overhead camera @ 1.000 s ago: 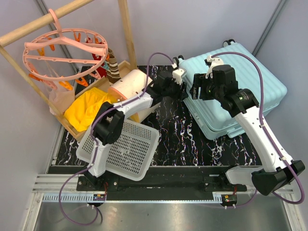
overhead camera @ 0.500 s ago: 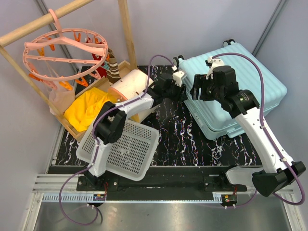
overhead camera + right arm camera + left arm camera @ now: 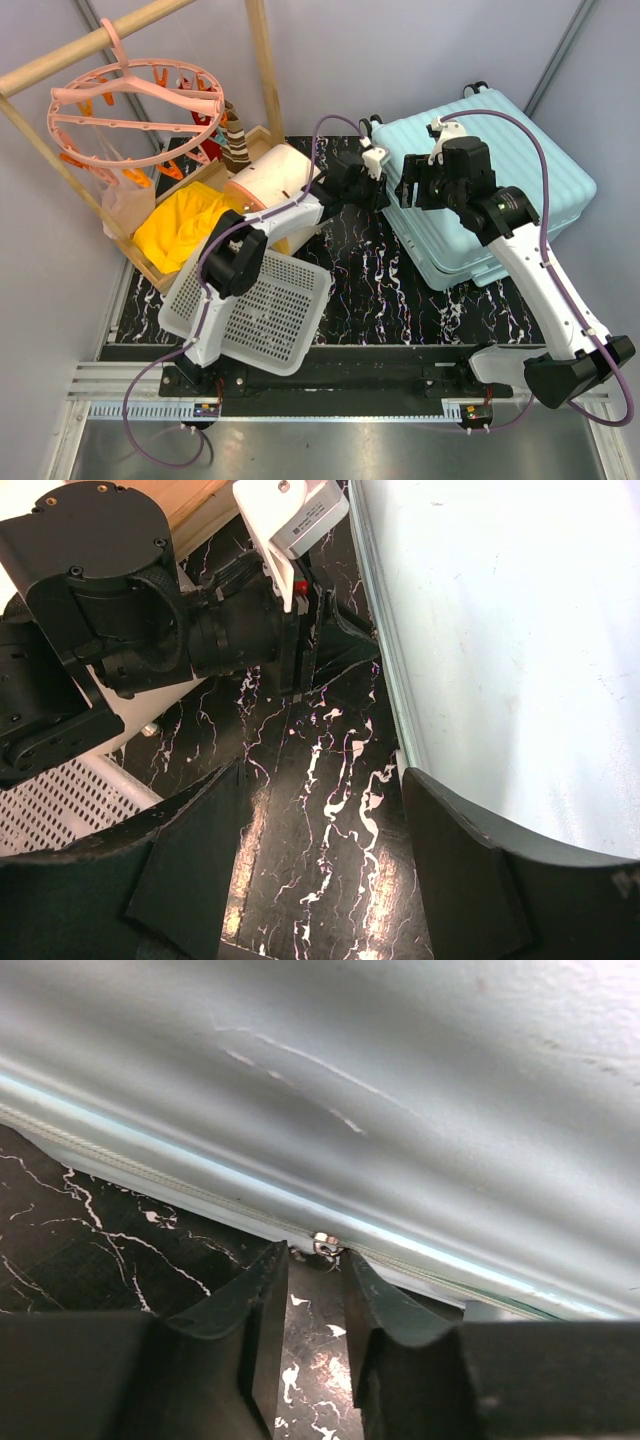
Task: Open, take out, and arrange the luggage
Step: Unzip the luggage at the center of the board.
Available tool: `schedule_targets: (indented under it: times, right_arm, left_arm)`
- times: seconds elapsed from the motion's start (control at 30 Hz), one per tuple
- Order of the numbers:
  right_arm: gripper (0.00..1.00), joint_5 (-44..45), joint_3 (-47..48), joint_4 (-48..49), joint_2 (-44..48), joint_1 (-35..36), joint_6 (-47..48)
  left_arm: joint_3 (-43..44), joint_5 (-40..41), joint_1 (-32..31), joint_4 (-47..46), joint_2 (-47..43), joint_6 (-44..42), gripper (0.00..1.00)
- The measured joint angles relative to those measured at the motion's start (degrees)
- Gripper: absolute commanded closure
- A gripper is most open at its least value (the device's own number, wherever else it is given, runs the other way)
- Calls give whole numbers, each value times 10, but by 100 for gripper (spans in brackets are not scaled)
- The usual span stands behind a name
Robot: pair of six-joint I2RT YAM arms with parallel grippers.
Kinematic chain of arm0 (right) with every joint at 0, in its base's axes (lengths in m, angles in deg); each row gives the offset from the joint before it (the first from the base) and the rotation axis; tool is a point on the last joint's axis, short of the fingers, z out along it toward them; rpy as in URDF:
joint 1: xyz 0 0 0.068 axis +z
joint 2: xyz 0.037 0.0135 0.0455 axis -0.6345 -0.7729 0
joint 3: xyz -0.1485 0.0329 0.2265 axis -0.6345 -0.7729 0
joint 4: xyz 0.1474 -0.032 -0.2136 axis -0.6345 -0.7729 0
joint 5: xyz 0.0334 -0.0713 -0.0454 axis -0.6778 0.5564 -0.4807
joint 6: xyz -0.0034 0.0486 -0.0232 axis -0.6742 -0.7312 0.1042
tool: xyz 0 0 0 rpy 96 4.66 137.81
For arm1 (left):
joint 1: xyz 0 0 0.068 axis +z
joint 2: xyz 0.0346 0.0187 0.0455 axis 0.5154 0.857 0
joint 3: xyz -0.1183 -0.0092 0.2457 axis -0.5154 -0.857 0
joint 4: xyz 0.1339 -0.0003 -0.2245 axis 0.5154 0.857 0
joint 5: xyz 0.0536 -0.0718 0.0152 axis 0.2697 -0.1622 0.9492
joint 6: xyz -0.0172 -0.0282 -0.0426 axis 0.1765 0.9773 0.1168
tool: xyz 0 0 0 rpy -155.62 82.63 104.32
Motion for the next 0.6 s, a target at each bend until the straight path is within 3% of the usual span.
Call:
schedule_targets:
  times: [0.2,0.6]
  right_arm:
    - [27,0,-1,0,0,0,-1]
    - [27,4,-16,4,7,0,-7]
  left_arm:
    - [2,8,-3,2,0,16,100]
    - [30,60,-1,52,0,29,100]
